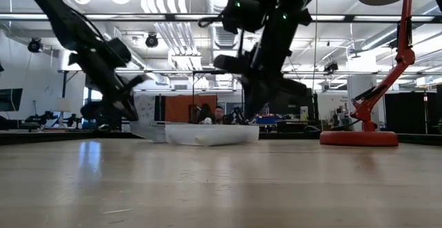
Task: Pick & place school supplies into a supply box
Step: Close the black supply box
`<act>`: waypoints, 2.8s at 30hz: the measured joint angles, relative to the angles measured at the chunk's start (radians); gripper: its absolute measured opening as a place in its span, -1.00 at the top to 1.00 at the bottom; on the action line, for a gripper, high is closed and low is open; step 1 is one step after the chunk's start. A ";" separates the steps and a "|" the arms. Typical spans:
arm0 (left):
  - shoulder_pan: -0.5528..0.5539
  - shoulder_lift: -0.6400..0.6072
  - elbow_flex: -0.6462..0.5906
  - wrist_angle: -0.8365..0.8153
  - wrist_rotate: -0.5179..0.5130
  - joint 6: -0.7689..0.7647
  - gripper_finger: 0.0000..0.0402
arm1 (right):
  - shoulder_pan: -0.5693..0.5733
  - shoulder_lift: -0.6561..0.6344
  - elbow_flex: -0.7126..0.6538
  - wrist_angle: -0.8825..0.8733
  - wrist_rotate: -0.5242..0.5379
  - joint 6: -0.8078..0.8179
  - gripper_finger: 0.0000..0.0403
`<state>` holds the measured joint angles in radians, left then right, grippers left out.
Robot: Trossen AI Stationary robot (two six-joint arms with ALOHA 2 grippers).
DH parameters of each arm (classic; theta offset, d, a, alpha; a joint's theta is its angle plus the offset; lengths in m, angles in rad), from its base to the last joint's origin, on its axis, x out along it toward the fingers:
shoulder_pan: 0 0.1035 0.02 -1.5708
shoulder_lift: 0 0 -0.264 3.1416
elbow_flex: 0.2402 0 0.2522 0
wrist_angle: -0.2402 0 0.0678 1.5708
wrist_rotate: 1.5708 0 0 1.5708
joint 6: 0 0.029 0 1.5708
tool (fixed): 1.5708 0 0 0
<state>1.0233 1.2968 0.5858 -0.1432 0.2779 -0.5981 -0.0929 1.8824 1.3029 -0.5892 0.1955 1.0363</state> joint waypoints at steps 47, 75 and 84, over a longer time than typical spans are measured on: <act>-0.188 0.190 0.325 0.016 0.426 0.094 1.00 | -0.099 0.084 -0.128 0.293 -0.123 0.018 0.96; -0.545 0.377 0.328 0.142 0.131 0.034 1.00 | 0.021 -0.189 -0.346 0.319 0.057 0.394 0.96; -0.590 0.444 0.334 0.188 0.119 0.034 1.00 | -0.026 -0.145 -0.322 0.349 0.066 0.379 0.96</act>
<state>0.4338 1.7406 0.9200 0.0448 0.3972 -0.5644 -0.1184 1.7373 0.9804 -0.2402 0.2614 1.4152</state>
